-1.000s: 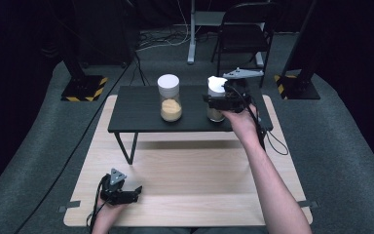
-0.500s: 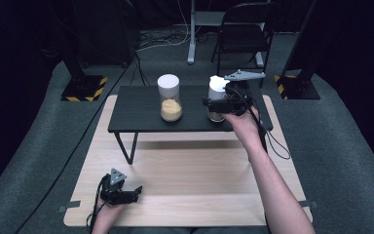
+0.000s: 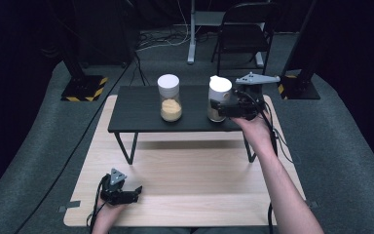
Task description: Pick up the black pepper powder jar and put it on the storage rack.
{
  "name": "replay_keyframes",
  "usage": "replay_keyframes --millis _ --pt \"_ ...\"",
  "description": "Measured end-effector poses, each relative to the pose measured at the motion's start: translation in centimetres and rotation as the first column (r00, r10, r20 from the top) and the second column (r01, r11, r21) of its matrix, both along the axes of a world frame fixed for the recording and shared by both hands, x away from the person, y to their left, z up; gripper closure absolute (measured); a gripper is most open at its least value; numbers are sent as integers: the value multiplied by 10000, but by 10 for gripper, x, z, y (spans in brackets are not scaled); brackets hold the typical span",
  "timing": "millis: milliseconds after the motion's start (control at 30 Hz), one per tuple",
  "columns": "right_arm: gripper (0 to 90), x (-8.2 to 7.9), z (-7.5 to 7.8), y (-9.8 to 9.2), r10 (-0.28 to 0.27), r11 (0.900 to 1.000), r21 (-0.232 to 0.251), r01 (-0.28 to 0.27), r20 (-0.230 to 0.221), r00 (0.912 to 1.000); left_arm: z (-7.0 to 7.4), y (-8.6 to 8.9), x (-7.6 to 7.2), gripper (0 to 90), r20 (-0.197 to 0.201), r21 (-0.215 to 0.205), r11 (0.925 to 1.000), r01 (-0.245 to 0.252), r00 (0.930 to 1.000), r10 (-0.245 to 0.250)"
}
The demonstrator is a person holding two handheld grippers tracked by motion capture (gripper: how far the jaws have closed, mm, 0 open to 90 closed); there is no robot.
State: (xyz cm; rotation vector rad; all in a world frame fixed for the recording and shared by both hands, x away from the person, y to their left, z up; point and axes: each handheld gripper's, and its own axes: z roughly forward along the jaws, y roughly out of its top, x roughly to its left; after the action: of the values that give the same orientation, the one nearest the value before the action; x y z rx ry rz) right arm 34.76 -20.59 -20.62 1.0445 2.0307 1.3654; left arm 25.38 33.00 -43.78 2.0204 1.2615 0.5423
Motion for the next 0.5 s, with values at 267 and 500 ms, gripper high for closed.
replay_keyframes --millis 267,500 --pt "107 -13 -8 -15 -71 9999 114 70 35 10000 0 0 0 75 4 0 10000 0 10000 0" --pt "107 -23 -18 -26 -110 9997 232 110 26 9999 0 0 0 75 4 -1 10000 -5 10000 5"
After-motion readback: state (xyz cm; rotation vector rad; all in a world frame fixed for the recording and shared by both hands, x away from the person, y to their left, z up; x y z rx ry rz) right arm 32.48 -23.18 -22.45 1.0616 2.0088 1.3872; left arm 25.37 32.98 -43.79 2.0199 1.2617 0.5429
